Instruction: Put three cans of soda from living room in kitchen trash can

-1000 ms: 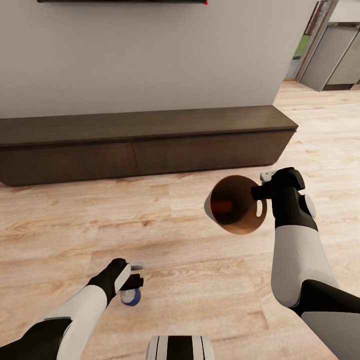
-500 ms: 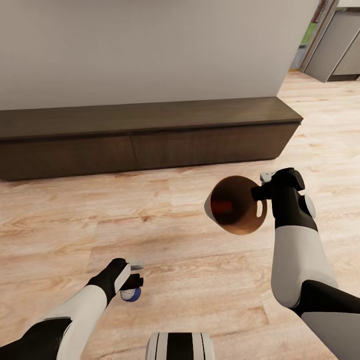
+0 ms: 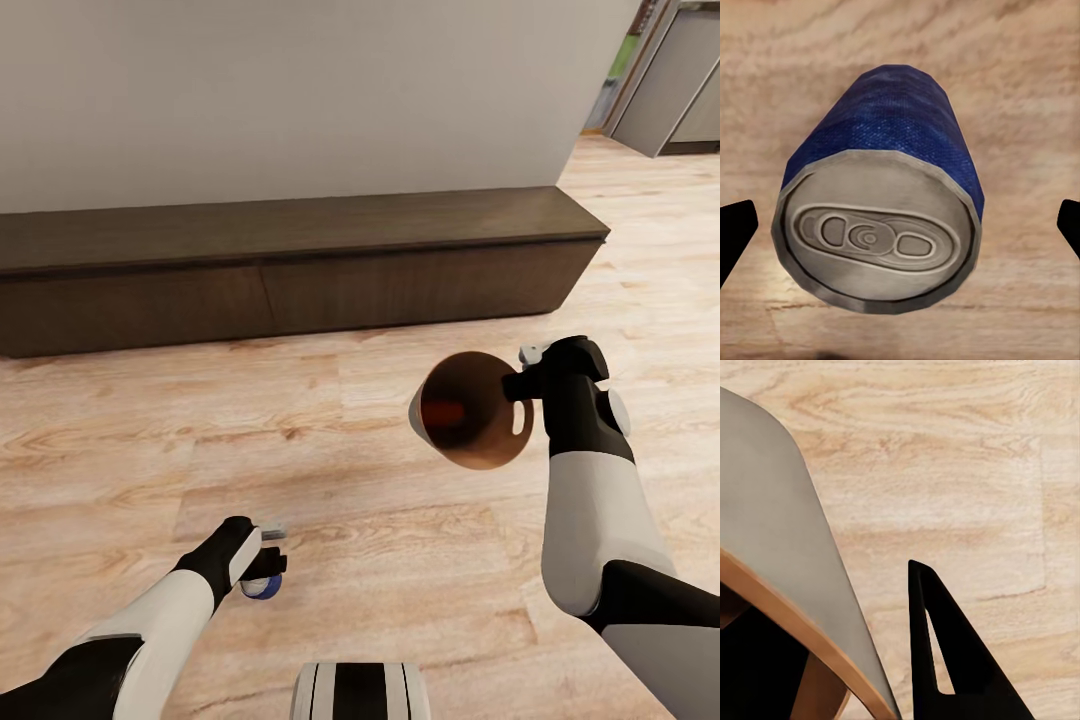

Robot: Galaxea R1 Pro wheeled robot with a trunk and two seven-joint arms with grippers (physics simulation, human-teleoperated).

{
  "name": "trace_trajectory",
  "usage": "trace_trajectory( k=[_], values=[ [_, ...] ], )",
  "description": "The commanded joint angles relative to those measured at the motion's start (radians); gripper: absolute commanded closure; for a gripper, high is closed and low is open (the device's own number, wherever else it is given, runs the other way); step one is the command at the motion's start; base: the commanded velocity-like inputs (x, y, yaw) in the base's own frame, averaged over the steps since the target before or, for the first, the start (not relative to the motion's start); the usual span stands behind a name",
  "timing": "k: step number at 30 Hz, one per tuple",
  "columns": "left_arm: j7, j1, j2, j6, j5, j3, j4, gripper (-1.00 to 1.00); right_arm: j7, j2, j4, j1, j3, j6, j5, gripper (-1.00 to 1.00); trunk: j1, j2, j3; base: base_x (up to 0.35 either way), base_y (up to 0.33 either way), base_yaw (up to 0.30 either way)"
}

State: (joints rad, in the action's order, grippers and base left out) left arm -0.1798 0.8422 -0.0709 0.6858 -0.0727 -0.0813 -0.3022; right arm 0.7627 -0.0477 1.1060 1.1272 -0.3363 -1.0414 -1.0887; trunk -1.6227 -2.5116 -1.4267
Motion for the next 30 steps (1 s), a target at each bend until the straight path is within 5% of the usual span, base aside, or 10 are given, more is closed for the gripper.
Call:
trace_trajectory(
  k=[1,8,14,15,25,30],
  values=[
    [0.000,0.000,0.000,0.000,0.000,0.000,0.000,-1.00,0.004,-0.001,0.000,0.000,0.000,-0.006,0.017,1.00,0.000,0.000,-0.004,0.000,0.000,0.000],
    [0.000,0.000,-0.001,0.000,0.001,0.000,0.000,-1.00,0.004,0.000,0.000,0.000,-0.001,-0.006,0.018,1.00,-0.003,-0.002,-0.031,0.000,0.000,0.000],
    [-0.001,0.000,-0.001,0.000,0.001,0.000,0.000,-1.00,0.004,0.000,0.000,-0.001,-0.001,-0.006,0.018,1.00,-0.003,-0.002,-0.031,0.000,0.000,0.000],
    [-0.001,0.000,0.000,0.000,0.001,0.000,0.000,1.00,0.004,0.000,0.000,-0.001,-0.001,-0.006,0.018,1.00,-0.003,-0.002,-0.031,0.000,0.000,0.000],
    [-0.001,0.000,0.000,-0.006,0.001,0.000,-0.001,1.00,0.004,0.000,0.000,-0.001,-0.001,-0.006,0.018,1.00,-0.003,-0.002,-0.031,0.000,0.000,0.000],
    [-0.002,0.000,-0.001,-0.005,0.002,0.001,0.004,1.00,0.004,0.000,0.000,-0.002,-0.001,-0.006,0.018,1.00,-0.001,-0.001,-0.011,0.000,0.000,0.000]
  ],
)
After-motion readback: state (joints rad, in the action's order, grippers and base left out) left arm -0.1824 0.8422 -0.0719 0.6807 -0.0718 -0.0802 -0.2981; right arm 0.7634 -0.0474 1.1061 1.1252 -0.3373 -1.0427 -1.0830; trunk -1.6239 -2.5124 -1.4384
